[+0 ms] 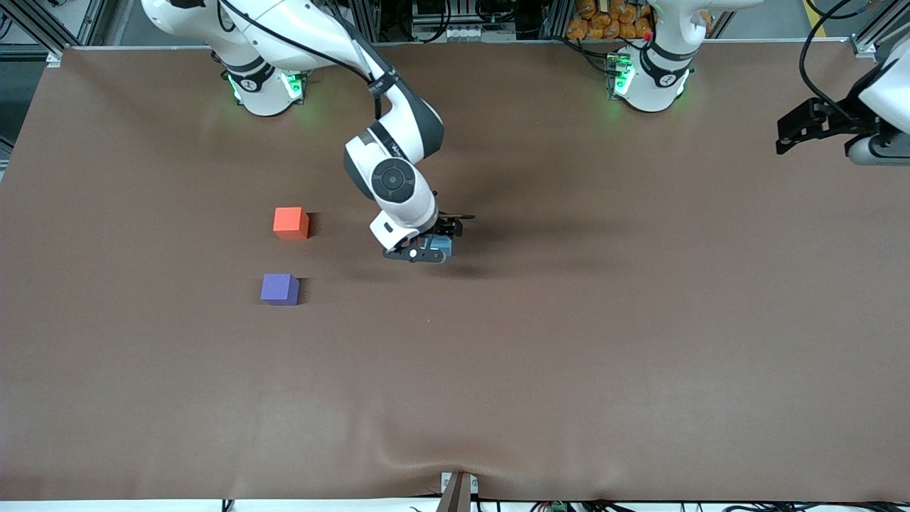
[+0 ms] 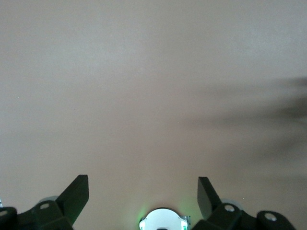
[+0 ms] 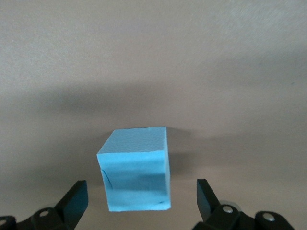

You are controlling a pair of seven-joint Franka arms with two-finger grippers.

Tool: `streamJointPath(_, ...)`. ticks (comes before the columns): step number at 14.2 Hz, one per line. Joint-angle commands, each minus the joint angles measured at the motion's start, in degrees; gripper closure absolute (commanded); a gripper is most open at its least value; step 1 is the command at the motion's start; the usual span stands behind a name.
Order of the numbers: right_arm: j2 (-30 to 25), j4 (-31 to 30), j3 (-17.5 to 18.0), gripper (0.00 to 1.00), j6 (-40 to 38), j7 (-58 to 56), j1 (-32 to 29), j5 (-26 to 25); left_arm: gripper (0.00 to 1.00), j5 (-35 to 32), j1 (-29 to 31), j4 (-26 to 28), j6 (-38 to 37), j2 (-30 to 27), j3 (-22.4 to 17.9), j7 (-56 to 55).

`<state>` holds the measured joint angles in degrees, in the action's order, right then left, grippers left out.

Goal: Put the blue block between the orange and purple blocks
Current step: 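Reach the right gripper to the light-blue cube while the left gripper retracts, then grasp the light-blue cube with the right gripper and lift it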

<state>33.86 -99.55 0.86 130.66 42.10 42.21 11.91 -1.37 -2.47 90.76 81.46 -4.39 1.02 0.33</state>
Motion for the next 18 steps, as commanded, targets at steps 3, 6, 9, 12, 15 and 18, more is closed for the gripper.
streamJointPath(3,3.1,2.1,-0.6,0.55,1.3,1.8,1.9,-5.1,0.0,2.1,-0.3,-0.1,1.9,-0.4,0.6,-0.9)
streamJointPath(6,2.4,4.6,-0.7,1.0,-2.3,-0.7,1.0,-6.9,0.0,1.6,-0.2,-0.1,2.3,-0.4,0.5,-0.9)
streamJointPath(9,-1.0,13.7,-0.8,1.0,-23.5,-0.7,-3.6,-6.8,0.0,1.3,-0.2,-0.1,3.4,-0.1,0.5,-0.6)
streamJointPath(12,-8.3,13.8,-0.9,1.0,-31.9,-2.4,-9.6,-8.5,0.0,1.3,-0.2,-0.1,3.5,0.0,0.5,0.1)
streamJointPath(15,-15.3,7.7,-1.0,1.0,-32.9,-12.4,-17.4,-8.6,0.0,1.1,-0.2,-0.1,3.5,0.0,0.5,1.0)
streamJointPath(18,-20.0,-2.4,-1.0,1.0,-26.6,-19.4,-22.8,-8.3,0.0,1.1,-0.2,-0.1,3.4,0.0,0.5,2.2)
